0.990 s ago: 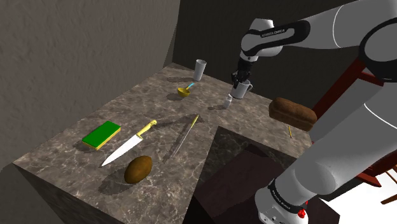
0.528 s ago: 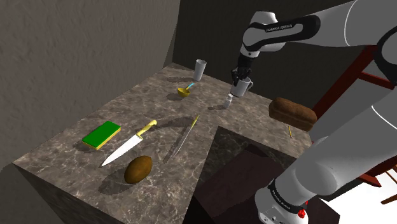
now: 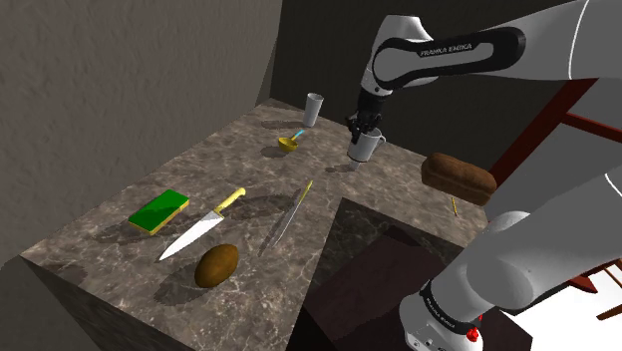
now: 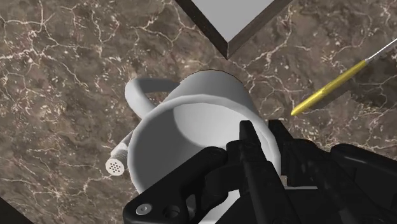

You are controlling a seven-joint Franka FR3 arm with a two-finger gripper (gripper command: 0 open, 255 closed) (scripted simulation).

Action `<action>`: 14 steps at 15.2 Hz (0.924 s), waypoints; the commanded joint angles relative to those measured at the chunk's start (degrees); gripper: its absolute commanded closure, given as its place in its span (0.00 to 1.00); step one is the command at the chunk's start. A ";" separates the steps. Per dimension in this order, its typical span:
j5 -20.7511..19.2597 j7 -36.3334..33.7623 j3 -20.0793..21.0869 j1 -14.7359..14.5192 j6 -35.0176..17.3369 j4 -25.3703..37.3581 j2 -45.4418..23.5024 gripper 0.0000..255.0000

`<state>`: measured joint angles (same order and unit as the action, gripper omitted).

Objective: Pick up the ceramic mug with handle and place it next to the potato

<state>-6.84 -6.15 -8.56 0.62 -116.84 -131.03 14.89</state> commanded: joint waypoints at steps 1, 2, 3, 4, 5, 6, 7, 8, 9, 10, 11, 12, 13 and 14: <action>0.25 -2.90 1.84 -1.10 0.45 -1.51 1.73 1.00; 0.48 -4.29 2.79 -1.67 0.60 -2.15 2.39 1.00; 0.74 -5.69 3.75 -2.26 0.74 -2.73 2.99 1.00; 1.03 -7.08 4.72 -2.86 0.89 -3.24 3.53 1.00; 1.35 -8.48 5.69 -3.47 1.04 -3.68 4.01 1.00; 1.70 -9.87 6.67 -4.08 1.19 -4.06 4.43 1.00; 2.06 -11.26 7.65 -4.71 1.34 -4.37 4.79 1.00; 2.44 -12.65 8.64 -5.34 1.49 -4.62 5.09 1.00; 2.84 -14.04 9.64 -5.97 1.63 -4.80 5.32 1.00; 3.24 -15.43 10.65 -6.61 1.77 -4.91 5.48 1.00; 3.65 -16.83 11.64 -7.25 1.91 -4.96 5.58 1.00; 4.06 -18.23 12.64 -7.90 2.04 -4.94 5.62 1.00; 4.47 -19.62 13.65 -8.53 2.17 -4.85 5.59 1.00; 4.88 -21.02 14.66 -9.16 2.30 -4.70 5.49 1.00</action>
<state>-2.33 -25.73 5.14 -7.96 -114.31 -135.95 20.89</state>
